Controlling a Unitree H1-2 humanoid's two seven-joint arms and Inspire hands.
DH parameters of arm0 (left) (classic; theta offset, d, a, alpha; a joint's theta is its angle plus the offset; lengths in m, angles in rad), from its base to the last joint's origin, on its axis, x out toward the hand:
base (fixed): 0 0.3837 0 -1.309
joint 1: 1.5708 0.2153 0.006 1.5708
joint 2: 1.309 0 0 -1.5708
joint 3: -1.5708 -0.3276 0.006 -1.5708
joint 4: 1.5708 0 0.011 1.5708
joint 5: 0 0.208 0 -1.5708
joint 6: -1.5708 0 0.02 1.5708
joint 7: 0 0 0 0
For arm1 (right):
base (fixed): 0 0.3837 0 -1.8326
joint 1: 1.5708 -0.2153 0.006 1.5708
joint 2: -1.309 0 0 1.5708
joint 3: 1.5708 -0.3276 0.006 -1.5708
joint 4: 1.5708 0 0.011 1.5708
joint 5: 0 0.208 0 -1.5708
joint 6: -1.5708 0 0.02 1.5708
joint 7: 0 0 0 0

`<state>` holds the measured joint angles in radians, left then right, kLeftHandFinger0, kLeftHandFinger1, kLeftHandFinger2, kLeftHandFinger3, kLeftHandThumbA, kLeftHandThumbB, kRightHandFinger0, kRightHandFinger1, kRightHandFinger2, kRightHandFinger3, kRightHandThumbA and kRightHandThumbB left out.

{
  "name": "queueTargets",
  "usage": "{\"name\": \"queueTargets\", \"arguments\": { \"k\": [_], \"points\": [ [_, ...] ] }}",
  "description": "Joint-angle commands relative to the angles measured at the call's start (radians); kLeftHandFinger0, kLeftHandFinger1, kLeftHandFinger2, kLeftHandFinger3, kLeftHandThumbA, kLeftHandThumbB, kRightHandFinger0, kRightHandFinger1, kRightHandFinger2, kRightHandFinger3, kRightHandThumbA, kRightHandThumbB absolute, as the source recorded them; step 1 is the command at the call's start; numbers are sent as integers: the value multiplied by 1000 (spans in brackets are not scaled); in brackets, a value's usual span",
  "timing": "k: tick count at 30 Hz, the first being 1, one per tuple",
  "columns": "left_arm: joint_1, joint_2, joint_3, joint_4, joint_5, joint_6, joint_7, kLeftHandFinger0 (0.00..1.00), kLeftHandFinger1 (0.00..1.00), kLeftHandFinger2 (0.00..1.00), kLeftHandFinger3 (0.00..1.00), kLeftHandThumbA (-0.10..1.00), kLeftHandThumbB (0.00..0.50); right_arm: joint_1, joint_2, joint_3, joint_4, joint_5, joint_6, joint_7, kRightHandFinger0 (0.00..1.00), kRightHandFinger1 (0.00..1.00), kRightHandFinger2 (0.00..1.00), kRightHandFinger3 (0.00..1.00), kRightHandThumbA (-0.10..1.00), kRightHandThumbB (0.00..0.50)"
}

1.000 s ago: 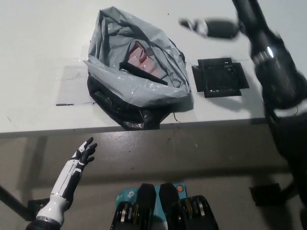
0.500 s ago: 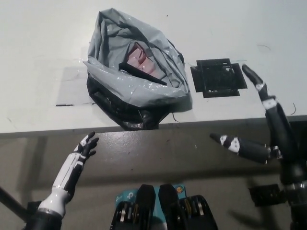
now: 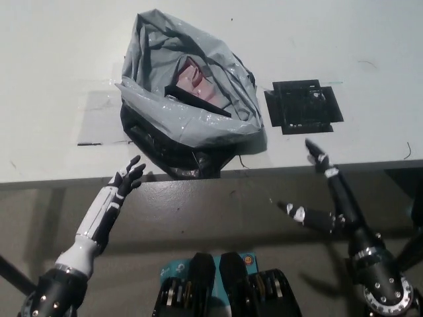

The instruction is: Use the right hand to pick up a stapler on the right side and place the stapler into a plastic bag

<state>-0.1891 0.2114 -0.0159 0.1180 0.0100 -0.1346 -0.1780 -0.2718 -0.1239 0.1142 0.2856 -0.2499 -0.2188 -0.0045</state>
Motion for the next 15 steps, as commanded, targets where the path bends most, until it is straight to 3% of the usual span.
{"name": "queueTargets", "arguments": {
  "k": [1, 5, 8, 11, 15],
  "points": [
    [58, 4, -7, -41, -10, -51, -11, 1000, 1000, 1000, 1000, 1000, 305, 39, -22, 25, 7, -28, -54, 5, 1000, 1000, 1000, 1000, 843, 310],
    [92, 6, -8, -54, -6, -37, -9, 1000, 1000, 1000, 1000, 1000, 343, 74, -29, 47, 1, -48, -33, 9, 1000, 1000, 1000, 1000, 840, 308],
    [106, 6, -10, -53, 1, -45, -7, 1000, 1000, 1000, 1000, 1000, 336, 94, -27, 53, 13, -38, -60, 5, 1000, 1000, 1000, 1000, 778, 283],
    [112, 9, -13, -46, 11, -43, -6, 1000, 1000, 1000, 1000, 1000, 348, 106, -27, 59, 7, -55, -46, 0, 1000, 1000, 1000, 1000, 836, 325],
    [110, 9, -11, -40, 14, -47, 2, 1000, 1000, 1000, 1000, 1000, 347, 100, -26, 60, 8, -52, -44, 3, 1000, 1000, 1000, 1000, 831, 320]
  ]
}}
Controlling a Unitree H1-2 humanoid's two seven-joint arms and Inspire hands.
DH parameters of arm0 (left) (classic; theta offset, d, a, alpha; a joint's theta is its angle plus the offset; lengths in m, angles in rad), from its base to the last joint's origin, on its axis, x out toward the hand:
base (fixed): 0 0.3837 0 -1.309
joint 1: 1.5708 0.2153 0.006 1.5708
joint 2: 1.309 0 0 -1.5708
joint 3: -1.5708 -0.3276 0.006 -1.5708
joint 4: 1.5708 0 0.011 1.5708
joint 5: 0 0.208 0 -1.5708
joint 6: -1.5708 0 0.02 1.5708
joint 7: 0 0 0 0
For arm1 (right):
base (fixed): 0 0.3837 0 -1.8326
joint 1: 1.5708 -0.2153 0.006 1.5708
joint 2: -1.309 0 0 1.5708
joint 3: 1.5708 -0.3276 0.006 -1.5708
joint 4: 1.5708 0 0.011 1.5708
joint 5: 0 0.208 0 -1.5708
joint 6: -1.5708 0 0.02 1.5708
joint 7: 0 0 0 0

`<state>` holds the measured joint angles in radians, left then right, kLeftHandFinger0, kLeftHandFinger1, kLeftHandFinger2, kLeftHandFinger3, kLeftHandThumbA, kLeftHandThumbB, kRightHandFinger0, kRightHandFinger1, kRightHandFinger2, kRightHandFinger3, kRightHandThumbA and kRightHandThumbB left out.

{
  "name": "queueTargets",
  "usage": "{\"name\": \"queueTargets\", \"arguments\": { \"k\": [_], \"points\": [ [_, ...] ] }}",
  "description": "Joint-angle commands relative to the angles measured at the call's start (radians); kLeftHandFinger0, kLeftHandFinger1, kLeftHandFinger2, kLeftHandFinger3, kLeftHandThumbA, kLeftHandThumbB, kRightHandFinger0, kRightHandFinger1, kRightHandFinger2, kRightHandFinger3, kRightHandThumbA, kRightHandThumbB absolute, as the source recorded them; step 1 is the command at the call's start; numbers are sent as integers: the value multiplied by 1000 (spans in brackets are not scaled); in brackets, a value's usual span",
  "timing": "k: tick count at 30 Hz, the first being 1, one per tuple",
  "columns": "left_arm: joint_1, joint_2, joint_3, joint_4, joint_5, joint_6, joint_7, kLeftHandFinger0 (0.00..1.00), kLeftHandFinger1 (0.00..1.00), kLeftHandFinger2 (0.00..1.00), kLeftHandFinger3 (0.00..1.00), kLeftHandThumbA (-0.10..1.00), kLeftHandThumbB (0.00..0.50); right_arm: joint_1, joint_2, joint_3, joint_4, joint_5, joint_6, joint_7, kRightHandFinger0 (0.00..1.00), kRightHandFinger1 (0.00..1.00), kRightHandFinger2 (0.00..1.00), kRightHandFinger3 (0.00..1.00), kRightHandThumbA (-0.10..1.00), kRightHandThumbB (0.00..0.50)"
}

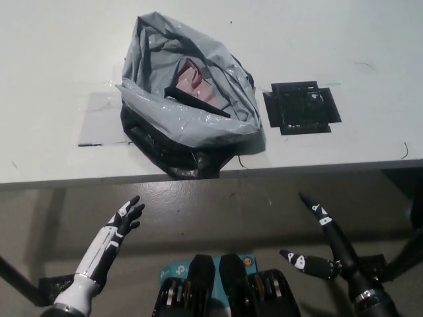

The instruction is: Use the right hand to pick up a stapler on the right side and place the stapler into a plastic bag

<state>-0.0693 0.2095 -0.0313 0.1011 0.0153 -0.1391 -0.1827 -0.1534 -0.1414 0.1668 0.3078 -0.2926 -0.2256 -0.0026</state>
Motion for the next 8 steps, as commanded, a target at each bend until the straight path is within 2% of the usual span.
{"name": "queueTargets", "arguments": {
  "k": [1, 5, 8],
  "points": [
    [-11, 11, 5, -22, 10, -40, 8, 1000, 1000, 1000, 1000, 1000, 348, -20, -9, 6, -13, -4, -43, 2, 1000, 1000, 1000, 1000, 820, 311],
    [-10, 9, 3, -24, 10, -38, 6, 1000, 1000, 1000, 1000, 1000, 359, -17, -12, 5, -14, -1, -57, 3, 1000, 1000, 1000, 1000, 771, 289],
    [-9, 9, 4, -28, 11, -38, 7, 1000, 1000, 1000, 1000, 1000, 329, -21, -14, 9, -4, -8, -64, 0, 1000, 1000, 1000, 1000, 767, 288]
  ]
}}
